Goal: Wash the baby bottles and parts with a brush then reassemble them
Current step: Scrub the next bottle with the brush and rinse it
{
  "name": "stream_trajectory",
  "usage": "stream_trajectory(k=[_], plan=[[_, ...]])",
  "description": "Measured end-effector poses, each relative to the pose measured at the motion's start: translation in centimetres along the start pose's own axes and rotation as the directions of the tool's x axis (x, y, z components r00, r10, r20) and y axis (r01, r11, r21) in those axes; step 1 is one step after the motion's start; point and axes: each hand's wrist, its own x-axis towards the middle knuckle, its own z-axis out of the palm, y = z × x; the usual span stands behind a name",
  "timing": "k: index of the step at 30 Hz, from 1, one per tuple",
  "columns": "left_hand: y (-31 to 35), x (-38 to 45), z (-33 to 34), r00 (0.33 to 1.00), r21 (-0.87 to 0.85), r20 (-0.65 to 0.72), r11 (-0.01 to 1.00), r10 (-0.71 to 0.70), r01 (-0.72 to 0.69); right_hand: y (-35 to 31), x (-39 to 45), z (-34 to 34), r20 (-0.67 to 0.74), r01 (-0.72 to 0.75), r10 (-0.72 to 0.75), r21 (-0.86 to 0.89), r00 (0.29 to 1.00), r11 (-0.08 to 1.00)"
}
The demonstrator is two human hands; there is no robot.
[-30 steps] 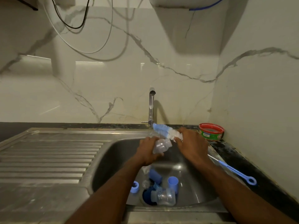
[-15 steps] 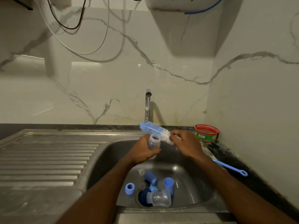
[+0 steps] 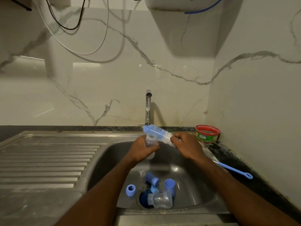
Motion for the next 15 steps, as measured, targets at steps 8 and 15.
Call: stream_trajectory(k=[8,15], plan=[[1.3,-1.0,2.9,0.922,0.053,0.375,0.995,-0.1,0.086,-1.5,0.6,1.8,-0.003,-0.022,0.022,-0.037,1.0,0.999],[-0.8,0.7,1.9,0.99,0.26,-0.104,0.959,-0.092,0.116,-0.1,0.7,1.3,-0.098,-0.117,0.103,-0.149,0.99,0.982]])
